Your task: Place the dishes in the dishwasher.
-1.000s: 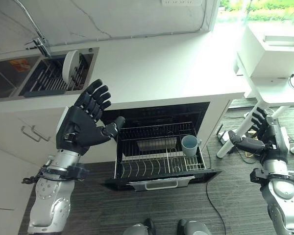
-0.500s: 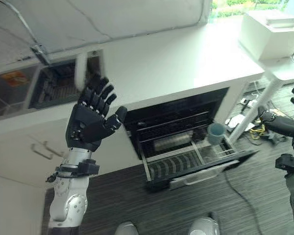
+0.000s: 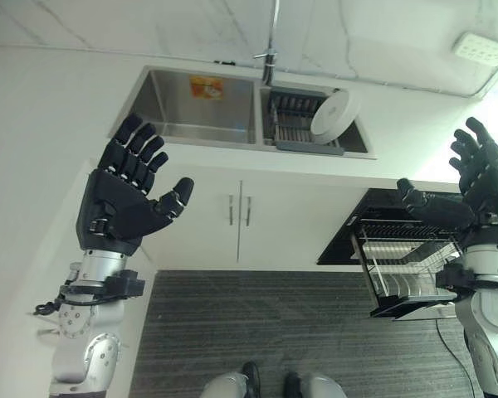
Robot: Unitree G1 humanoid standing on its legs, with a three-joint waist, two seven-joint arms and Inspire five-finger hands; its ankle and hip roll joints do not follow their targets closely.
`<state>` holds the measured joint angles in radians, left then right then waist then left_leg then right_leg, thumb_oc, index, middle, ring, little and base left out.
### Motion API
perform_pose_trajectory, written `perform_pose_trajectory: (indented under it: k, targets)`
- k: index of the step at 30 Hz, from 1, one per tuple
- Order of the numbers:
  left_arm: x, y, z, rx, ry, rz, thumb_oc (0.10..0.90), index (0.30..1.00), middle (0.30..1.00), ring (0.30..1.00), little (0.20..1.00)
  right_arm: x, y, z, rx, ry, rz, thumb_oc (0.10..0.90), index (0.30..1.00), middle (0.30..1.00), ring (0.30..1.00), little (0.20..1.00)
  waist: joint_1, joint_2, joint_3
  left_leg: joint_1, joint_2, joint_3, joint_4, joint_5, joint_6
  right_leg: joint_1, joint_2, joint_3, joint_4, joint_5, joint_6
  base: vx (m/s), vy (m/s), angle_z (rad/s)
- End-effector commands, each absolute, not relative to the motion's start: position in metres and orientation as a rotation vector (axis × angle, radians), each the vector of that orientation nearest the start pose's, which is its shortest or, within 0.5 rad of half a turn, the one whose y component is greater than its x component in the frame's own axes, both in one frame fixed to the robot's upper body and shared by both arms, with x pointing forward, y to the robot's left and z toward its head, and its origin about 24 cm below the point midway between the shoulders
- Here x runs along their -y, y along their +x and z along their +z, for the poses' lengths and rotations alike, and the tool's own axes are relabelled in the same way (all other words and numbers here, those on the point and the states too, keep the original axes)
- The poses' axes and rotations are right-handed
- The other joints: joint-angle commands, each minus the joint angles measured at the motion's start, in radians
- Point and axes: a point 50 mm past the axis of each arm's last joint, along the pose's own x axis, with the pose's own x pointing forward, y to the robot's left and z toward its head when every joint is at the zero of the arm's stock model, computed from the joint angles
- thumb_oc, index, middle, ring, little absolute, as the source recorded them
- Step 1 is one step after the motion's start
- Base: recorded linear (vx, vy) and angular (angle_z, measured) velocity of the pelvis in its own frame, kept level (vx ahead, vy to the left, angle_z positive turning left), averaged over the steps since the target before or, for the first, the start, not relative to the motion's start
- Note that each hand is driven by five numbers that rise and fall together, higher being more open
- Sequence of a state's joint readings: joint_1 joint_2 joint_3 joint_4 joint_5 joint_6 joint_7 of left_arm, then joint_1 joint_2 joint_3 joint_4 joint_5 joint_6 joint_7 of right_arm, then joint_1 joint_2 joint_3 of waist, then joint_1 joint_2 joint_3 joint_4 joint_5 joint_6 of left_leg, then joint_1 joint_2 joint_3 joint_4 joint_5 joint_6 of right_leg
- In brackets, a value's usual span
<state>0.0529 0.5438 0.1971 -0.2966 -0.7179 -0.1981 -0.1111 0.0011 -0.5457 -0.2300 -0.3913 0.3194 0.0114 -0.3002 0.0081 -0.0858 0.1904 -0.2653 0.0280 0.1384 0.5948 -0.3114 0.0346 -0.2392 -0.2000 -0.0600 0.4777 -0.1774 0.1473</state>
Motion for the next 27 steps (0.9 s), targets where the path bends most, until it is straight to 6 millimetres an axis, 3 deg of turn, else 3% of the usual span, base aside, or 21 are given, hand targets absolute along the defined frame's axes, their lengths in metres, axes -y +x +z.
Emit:
perform_pose_trajectory:
  k: [1,11,22,23,24,25,27]
  targets:
    - [-0.237,0.219,0.206,0.773,-0.049,-0.139,0.8,0.9,0.9,0.9,0.9,0.272,0.222,0.216,0.67,-0.233,-0.374,0.8,0.9,0.9,0.9,0.9,-0.027,0.051,-0.091,0.187,-0.05,-0.04,-0.295,0.055,-0.028,0.103,0.093,-0.092,-0.178,0.052,-0.021,-0.04,-0.032,-0.15]
    - [-0.238,0.22,0.208,0.787,0.009,-0.073,0.8,0.9,0.9,0.9,0.9,0.264,0.227,0.218,0.686,-0.207,-0.307,0.8,0.9,0.9,0.9,0.9,-0.029,0.064,-0.105,0.189,-0.03,-0.018,-0.295,0.056,-0.034,0.109,0.124,-0.085,-0.178,0.022,-0.041,-0.04,-0.091,-0.15]
    - [-0.229,0.225,0.205,0.765,0.027,-0.097,0.8,0.9,0.9,0.9,0.9,0.247,0.23,0.213,0.67,-0.135,-0.195,0.8,0.9,0.9,0.9,0.9,-0.063,0.083,-0.105,0.23,0.009,0.022,-0.295,0.065,-0.06,0.135,0.183,-0.063,-0.178,-0.015,-0.077,0.02,-0.176,-0.12]
    - [-0.227,0.225,0.205,0.769,0.031,-0.098,0.8,0.9,0.9,0.9,0.9,0.245,0.23,0.213,0.669,-0.13,-0.178,0.8,0.9,0.9,0.9,0.9,-0.066,0.082,-0.102,0.243,0.007,0.037,-0.295,0.08,-0.068,0.137,0.183,-0.066,-0.178,-0.017,-0.081,0.09,-0.177,-0.16]
    - [-0.224,0.225,0.205,0.775,0.036,-0.099,0.8,0.9,0.9,0.9,0.9,0.243,0.229,0.213,0.671,-0.139,-0.157,0.8,0.9,0.9,0.9,0.9,-0.059,0.072,-0.089,0.257,0.016,0.058,-0.295,0.199,-0.099,0.149,0.173,-0.068,-0.178,-0.019,-0.092,0.1,-0.207,-0.19]
    - [-0.222,0.226,0.205,0.776,0.029,-0.102,0.8,0.9,0.9,0.9,0.9,0.243,0.229,0.213,0.671,-0.139,-0.146,0.8,0.9,0.9,0.9,0.9,-0.054,0.054,-0.08,0.263,0.012,0.065,-0.295,0.273,-0.115,0.156,0.16,-0.059,-0.178,-0.017,-0.102,0.09,-0.208,-0.18]
    - [-0.218,0.226,0.203,0.77,0.018,-0.108,0.8,0.9,0.9,0.9,0.9,0.239,0.228,0.213,0.672,-0.158,-0.098,0.8,0.9,0.9,0.9,0.9,-0.046,0.028,-0.045,0.188,0.008,0.058,-0.223,0.32,-0.12,0.175,0.145,-0.038,-0.178,-0.009,-0.111,0.08,-0.117,-0.13]
